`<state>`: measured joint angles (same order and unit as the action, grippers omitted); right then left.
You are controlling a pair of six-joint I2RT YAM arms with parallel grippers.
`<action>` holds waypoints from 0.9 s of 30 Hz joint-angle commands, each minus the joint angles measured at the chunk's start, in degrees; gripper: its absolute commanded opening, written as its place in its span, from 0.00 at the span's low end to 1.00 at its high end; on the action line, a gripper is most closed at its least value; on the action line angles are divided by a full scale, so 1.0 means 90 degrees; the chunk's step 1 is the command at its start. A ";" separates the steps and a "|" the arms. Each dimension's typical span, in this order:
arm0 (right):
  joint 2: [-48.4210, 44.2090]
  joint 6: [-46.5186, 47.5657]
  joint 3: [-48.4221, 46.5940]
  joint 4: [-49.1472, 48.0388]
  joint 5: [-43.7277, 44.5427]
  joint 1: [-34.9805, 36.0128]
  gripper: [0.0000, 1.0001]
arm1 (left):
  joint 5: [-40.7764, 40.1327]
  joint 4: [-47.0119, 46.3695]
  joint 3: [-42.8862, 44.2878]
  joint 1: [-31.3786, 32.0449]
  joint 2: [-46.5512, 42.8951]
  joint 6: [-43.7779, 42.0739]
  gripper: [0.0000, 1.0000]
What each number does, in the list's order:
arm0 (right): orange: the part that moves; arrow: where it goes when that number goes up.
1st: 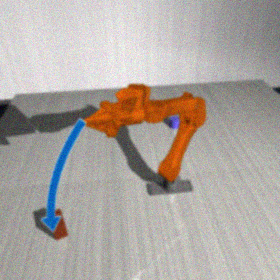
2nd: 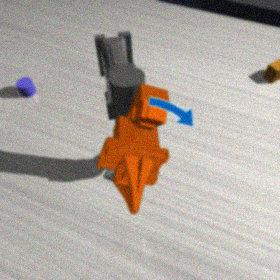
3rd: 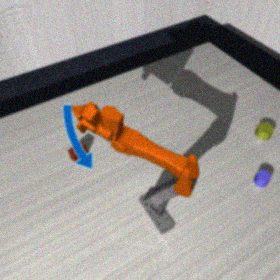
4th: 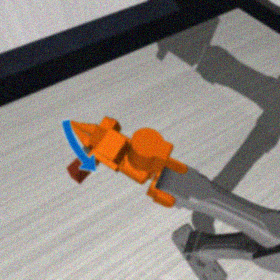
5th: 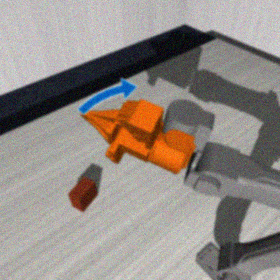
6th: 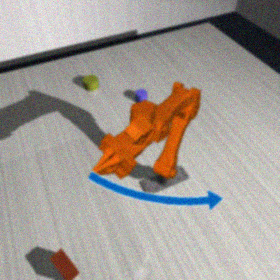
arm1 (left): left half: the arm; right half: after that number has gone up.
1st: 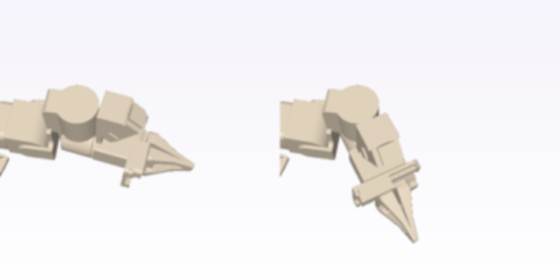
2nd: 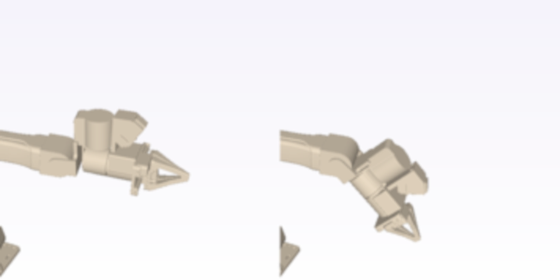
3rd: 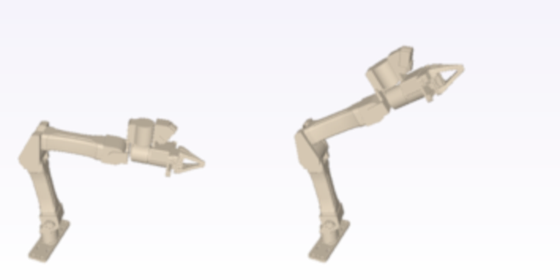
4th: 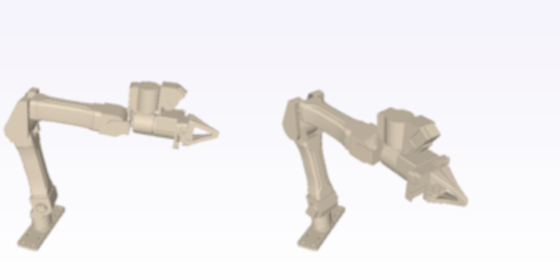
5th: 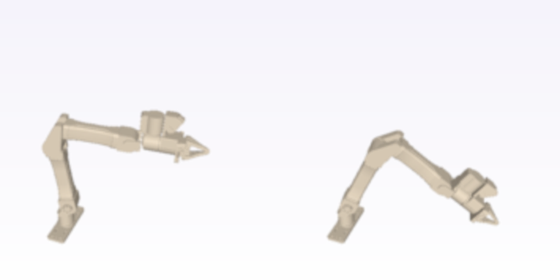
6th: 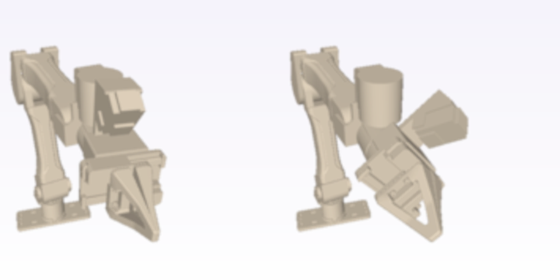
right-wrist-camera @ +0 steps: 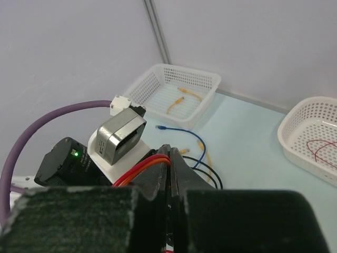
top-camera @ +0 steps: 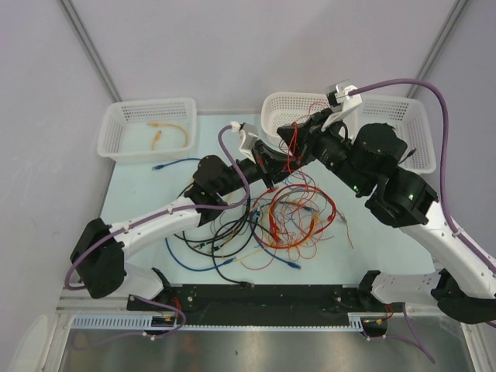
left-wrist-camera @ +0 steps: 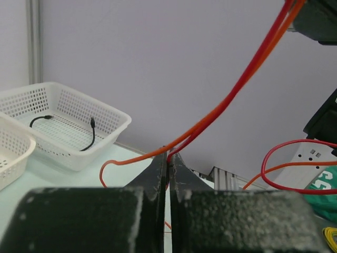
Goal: Untangle the cables
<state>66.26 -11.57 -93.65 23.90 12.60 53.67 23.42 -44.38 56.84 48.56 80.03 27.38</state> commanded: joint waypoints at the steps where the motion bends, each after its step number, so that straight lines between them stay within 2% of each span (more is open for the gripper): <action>1: -0.0291 0.0016 0.0160 -0.0322 0.0104 -0.0016 0.02 | -0.0277 0.0280 0.0257 0.0005 -0.0415 -0.0131 0.00; 2: -0.0360 0.0016 0.0209 -0.0322 0.0172 -0.0026 0.19 | -0.0336 0.0476 0.0247 -0.0014 -0.0512 -0.0199 0.00; 3: -0.0409 0.0036 0.0248 -0.0322 0.0201 -0.0016 0.27 | -0.0414 0.0681 0.0237 -0.0033 -0.0610 -0.0239 0.00; 4: -0.0428 0.0036 0.0288 -0.0283 0.0250 -0.0016 0.44 | -0.0647 0.1166 0.0228 -0.0053 -0.0833 -0.0268 0.00; 7: -0.0565 0.0065 0.0346 -0.0195 0.0426 -0.0016 0.60 | -0.1174 0.2260 0.0179 -0.0335 -0.1350 -0.0346 0.00; 9: -0.0662 0.0075 0.0415 -0.0175 0.0504 -0.0016 0.61 | -0.1342 0.2693 0.0101 -0.0502 -0.1644 -0.0337 0.00; 14: -0.0702 0.0065 0.0551 -0.0185 0.0427 -0.0026 0.54 | -0.1673 0.3485 -0.0280 -0.0932 -0.2523 -0.0356 0.00; 19: -0.0653 -0.0101 0.0824 -0.0195 0.0182 -0.0026 0.54 | -0.1821 0.4090 -0.0105 -0.0952 -0.2720 -0.0522 0.00; 27: -0.0478 -0.0530 0.1410 -0.0360 -0.1077 0.0256 0.57 | -0.1938 0.4550 0.0461 -0.0962 -0.2545 -0.0620 0.00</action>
<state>60.84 -14.13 -82.32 23.29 9.85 53.71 7.25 -5.28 55.79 40.12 56.49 23.53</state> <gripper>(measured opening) 0.567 0.010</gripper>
